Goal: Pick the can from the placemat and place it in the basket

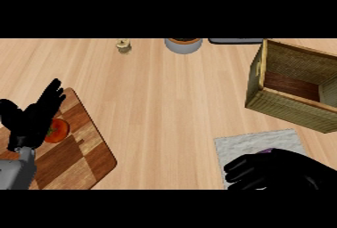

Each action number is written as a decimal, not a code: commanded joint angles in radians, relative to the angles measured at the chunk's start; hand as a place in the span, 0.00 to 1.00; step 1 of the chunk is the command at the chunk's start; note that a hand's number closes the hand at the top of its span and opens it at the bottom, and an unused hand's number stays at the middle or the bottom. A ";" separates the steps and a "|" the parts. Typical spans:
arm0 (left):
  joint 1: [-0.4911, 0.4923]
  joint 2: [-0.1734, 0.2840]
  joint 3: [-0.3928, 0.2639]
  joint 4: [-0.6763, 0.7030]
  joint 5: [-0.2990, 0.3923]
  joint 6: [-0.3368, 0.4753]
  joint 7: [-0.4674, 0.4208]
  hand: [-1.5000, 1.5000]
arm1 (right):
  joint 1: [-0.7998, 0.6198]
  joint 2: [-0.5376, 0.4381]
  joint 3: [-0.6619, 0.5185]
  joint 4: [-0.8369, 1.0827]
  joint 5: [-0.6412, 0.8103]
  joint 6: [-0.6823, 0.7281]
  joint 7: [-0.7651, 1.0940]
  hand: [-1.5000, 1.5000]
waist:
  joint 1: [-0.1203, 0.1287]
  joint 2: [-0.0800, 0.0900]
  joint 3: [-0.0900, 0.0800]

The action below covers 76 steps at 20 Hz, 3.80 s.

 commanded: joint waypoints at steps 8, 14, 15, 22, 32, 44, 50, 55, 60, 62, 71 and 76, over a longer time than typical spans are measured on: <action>-0.014 -0.011 0.017 0.018 -0.002 0.006 0.016 0.50 | -0.128 -0.341 -0.316 -0.148 0.158 0.003 0.325 0.00 | -0.004 -0.005 -0.004; -0.060 -0.074 -0.023 0.068 -0.052 0.014 -0.012 0.50 | -0.286 -0.471 -0.408 -0.011 -0.002 0.206 0.447 0.00 | 0.021 0.007 -0.003; -0.057 -0.009 0.015 0.011 -0.005 -0.028 0.054 0.50 | -0.314 -0.536 -0.426 0.001 -0.052 0.280 0.448 0.00 | 0.029 0.005 -0.003; -0.037 -0.050 0.005 0.010 -0.055 -0.005 0.038 0.50 | -0.281 -0.579 -0.452 0.140 0.049 0.492 0.228 0.00 | 0.022 0.005 0.000; -0.019 -0.025 0.045 -0.006 -0.019 -0.058 0.041 0.50 | -0.181 -0.542 -0.442 0.303 0.048 0.419 -0.002 0.00 | 0.024 0.005 0.002; -0.104 -0.066 0.035 0.033 -0.068 -0.024 0.077 0.50 | -0.066 -0.367 -0.198 0.428 0.343 0.078 -0.253 0.00 | 0.034 0.010 0.001; -0.092 -0.076 0.059 0.081 -0.070 -0.057 0.024 0.50 | -0.087 -0.252 -0.123 0.459 0.296 0.060 -0.191 0.00 | 0.027 0.008 -0.001; -0.085 -0.079 0.077 0.085 -0.094 -0.073 0.015 0.50 | -0.141 -0.154 -0.050 0.491 0.443 0.003 -0.122 0.00 | 0.024 0.006 -0.001; -0.051 -0.103 0.067 -0.014 -0.116 -0.039 0.088 0.50 | -0.145 -0.143 -0.010 0.589 0.572 -0.025 -0.193 0.00 | 0.025 0.005 -0.001; -0.088 -0.092 0.093 0.064 -0.124 -0.067 0.048 0.50 | -0.154 -0.077 0.021 0.616 0.635 -0.070 -0.156 0.00 | 0.023 0.006 -0.001; -0.029 -0.108 0.108 -0.040 -0.128 -0.098 0.093 0.50 | -0.185 -0.114 -0.036 0.795 0.684 -0.074 -0.371 0.00 | 0.026 0.005 -0.001; -0.104 -0.103 0.139 0.058 -0.133 -0.104 0.068 0.50 | -0.200 -0.159 -0.014 0.805 0.648 -0.026 -0.437 0.00 | 0.023 0.007 -0.001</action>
